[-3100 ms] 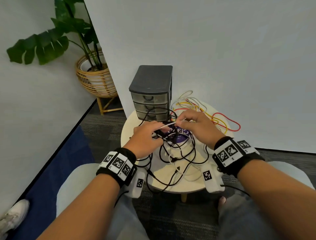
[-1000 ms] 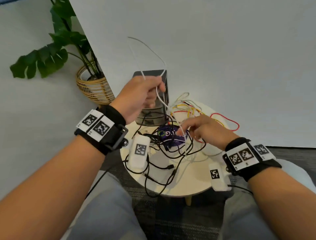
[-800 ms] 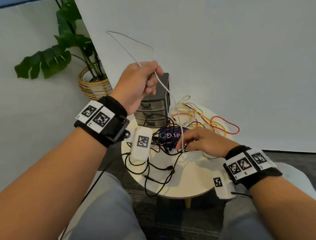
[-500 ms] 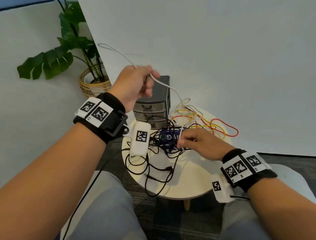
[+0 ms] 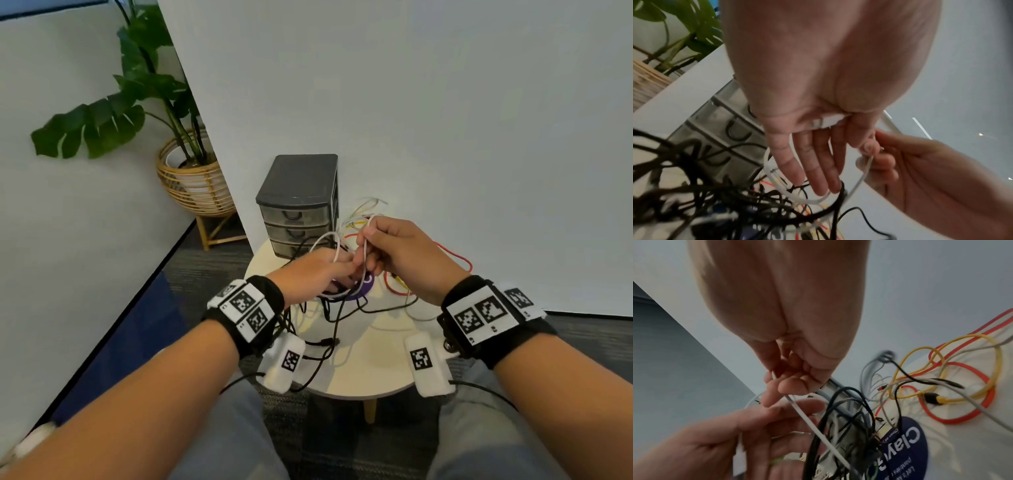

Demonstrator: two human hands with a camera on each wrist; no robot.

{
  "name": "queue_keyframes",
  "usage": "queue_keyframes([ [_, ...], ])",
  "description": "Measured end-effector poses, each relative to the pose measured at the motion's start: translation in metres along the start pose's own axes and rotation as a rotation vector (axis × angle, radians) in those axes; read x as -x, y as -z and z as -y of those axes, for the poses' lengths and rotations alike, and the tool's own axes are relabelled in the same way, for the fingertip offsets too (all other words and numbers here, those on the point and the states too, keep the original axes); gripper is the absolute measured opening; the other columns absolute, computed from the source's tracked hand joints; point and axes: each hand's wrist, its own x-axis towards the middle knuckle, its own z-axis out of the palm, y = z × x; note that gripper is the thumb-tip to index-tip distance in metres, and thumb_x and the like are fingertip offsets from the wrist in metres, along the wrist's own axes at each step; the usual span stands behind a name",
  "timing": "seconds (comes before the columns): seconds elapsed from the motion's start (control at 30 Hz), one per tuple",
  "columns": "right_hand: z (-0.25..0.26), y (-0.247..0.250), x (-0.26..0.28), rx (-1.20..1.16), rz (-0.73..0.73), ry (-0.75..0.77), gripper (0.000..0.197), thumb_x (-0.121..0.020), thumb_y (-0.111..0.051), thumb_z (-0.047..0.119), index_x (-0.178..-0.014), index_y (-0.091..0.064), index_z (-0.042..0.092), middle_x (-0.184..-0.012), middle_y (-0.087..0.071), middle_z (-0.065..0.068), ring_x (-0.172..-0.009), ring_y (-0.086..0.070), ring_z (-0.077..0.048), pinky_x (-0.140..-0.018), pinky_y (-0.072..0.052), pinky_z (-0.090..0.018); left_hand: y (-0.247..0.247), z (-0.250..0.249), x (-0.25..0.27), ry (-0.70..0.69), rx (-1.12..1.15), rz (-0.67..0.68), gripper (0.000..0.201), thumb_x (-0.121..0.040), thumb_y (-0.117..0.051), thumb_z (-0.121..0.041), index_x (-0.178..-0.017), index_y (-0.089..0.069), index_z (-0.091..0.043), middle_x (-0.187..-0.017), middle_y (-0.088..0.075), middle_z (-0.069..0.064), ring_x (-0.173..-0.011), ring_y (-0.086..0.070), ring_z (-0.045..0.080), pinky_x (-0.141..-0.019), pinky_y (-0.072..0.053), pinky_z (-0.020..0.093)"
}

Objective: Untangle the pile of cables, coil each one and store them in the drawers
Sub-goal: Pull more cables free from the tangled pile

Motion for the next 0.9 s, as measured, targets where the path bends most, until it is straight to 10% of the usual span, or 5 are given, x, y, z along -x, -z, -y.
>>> queue_keyframes([
  [0.1, 0.012, -0.002, -0.007, -0.071, -0.072, -0.053, 0.033, -0.109, -0.039, 0.015, -0.088, -0.064, 0.009, -0.078, -0.07, -0.013, -0.059, -0.056, -0.016, -0.057, -0.048, -0.025, -0.011, 0.005, 0.0, -0.083, -0.053, 0.022, 0.031, -0.111, -0.042, -0.027, -0.122, -0.067, -0.014, -0.117, -0.068, -0.006, -0.101, -0.06, -0.005, -0.094, -0.044, 0.014],
  [0.47, 0.057, -0.003, -0.027, -0.455, -0.179, 0.043, 0.024, -0.107, -0.044, 0.015, -0.101, -0.065, 0.006, -0.09, -0.073, -0.014, -0.067, -0.064, -0.014, -0.061, -0.053, -0.022, 0.001, 0.006, -0.005, -0.203, -0.053, -0.209, 0.04, -0.112, -0.037, -0.02, -0.104, -0.069, 0.002, -0.105, -0.073, 0.012, -0.094, -0.065, 0.009, -0.084, -0.044, 0.011],
  [0.57, 0.035, -0.007, -0.021, 0.001, -0.079, 0.058, 0.014, -0.101, -0.06, 0.022, -0.104, -0.069, 0.012, -0.096, -0.073, -0.01, -0.075, -0.069, -0.023, -0.07, -0.058, -0.034, 0.007, -0.001, -0.006, -0.212, -0.056, -0.21, 0.041, -0.112, -0.038, -0.023, -0.105, -0.07, 0.002, -0.097, -0.074, 0.005, -0.087, -0.067, 0.0, -0.082, -0.046, 0.01],
  [0.7, 0.013, -0.012, -0.018, 0.53, -0.124, 0.144, 0.021, -0.098, -0.061, 0.024, -0.078, -0.068, 0.021, -0.073, -0.071, -0.001, -0.07, -0.072, -0.022, -0.078, -0.061, -0.049, 0.014, 0.003, -0.008, -0.193, -0.194, -0.177, 0.042, -0.107, -0.04, -0.043, -0.108, -0.073, -0.017, -0.105, -0.075, 0.004, -0.103, -0.068, 0.025, -0.101, -0.049, 0.047],
  [0.9, 0.018, -0.009, -0.022, 0.449, -0.27, 0.065, 0.025, -0.108, -0.037, 0.022, -0.091, -0.052, 0.014, -0.074, -0.072, -0.013, -0.061, -0.073, -0.023, -0.059, -0.059, -0.036, 0.033, 0.013, 0.005, -0.15, -0.211, -0.199, 0.035, -0.11, -0.04, -0.028, -0.126, -0.071, -0.022, -0.115, -0.064, -0.023, -0.104, -0.055, -0.02, -0.086, -0.036, 0.0],
])
